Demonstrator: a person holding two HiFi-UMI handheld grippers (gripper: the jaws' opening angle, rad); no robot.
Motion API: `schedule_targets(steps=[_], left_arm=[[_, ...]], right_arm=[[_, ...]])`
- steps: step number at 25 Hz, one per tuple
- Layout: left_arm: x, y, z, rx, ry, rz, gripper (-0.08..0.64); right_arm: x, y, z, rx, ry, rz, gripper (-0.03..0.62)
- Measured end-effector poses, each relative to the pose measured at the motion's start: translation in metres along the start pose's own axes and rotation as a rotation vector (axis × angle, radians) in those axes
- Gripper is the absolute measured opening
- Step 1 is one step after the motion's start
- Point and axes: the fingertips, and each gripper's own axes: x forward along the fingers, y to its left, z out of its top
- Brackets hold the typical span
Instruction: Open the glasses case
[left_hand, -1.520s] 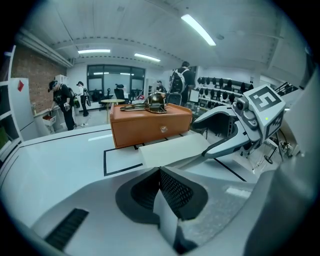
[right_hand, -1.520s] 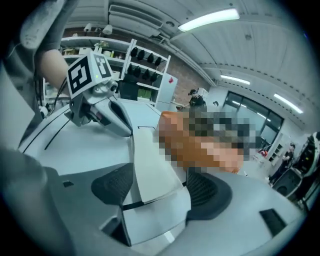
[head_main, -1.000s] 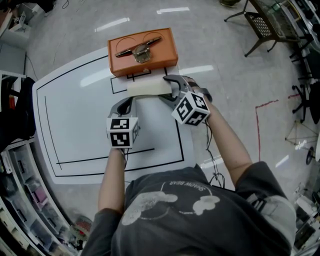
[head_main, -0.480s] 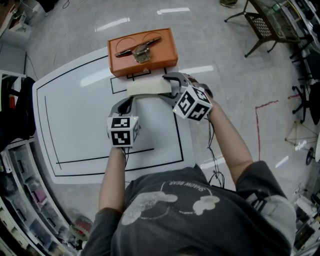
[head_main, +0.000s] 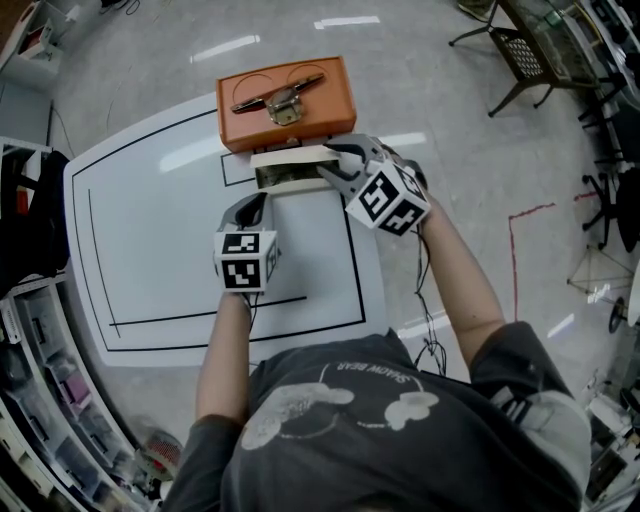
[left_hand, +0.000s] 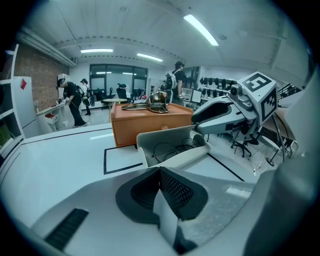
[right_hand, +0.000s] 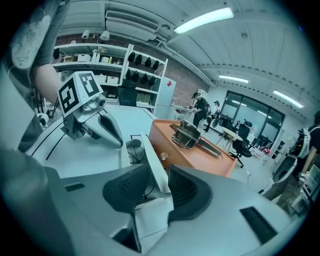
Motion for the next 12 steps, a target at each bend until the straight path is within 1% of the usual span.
schedule_targets(steps=[4,10,12], left_arm=[[0.000,0.001,0.000,-0.005,0.000,-0.002,0.002],[0.001,0.002,0.001,-0.011,-0.006,-0.005,0.002],[0.000,0.002,0.001,-0.011,-0.009,-0.007,0.002]], right_arm=[[0.001,-0.012,0.002,0.013,-0.010,-0.049,0.067],[0.006,-0.022,0.002,0.048,-0.011,-0.101,0.080],[0.007,-0.023,0.003,0.048,-0.001,-0.115,0.096]])
